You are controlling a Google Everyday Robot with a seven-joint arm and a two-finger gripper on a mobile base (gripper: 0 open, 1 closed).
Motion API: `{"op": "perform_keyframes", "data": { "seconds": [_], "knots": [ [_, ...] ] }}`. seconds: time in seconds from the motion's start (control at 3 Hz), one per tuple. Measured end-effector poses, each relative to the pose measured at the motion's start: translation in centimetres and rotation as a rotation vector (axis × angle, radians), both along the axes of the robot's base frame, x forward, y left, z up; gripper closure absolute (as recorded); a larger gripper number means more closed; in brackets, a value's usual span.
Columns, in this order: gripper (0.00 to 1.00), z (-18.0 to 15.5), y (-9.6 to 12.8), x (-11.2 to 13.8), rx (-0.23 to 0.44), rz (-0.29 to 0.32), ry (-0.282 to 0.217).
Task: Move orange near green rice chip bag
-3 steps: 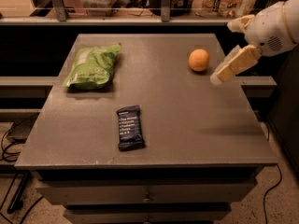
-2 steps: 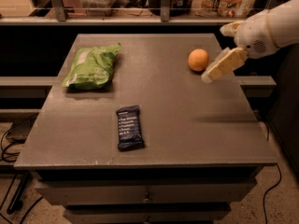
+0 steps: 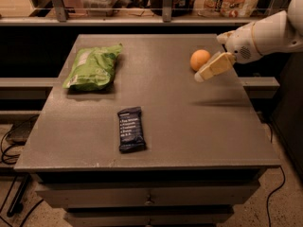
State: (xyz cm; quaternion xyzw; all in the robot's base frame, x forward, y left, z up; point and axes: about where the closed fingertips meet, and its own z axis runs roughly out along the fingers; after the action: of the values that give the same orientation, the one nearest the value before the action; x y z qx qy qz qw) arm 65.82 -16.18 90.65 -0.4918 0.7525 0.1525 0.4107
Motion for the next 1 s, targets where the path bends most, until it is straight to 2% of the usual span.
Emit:
{"op": "perform_keyframes", "data": {
  "seconds": [0.67,1.0],
  "knots": [
    [0.00,-3.8,0.8,3.6,0.055,-0.025,0.057],
    [0.18,-4.5,1.4,4.8,0.086,-0.018,0.067]
  ]
}}
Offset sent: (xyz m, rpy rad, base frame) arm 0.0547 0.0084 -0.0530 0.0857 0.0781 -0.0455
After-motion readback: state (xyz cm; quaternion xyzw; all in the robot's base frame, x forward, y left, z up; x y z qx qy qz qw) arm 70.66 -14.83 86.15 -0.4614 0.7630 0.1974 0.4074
